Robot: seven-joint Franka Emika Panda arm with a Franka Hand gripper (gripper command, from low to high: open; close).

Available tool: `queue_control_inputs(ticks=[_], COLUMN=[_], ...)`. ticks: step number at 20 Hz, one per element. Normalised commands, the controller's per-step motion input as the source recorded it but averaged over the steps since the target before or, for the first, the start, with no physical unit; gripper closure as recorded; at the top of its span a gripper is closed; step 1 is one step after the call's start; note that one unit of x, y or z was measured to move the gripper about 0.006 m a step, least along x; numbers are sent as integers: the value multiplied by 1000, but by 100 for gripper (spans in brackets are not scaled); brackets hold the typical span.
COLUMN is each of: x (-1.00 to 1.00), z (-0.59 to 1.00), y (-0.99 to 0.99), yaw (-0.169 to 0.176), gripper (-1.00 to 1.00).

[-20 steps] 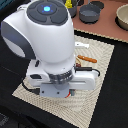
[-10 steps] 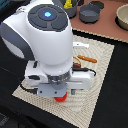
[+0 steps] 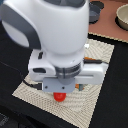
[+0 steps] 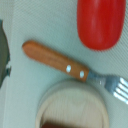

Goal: Interact with the objects in diverse but meaningful ways.

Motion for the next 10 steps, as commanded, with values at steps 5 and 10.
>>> queue_control_inputs(ticks=[5,10], x=[-14,-125], z=[122,71], y=[558,641], yaw=[61,112], gripper=[-100,-100])
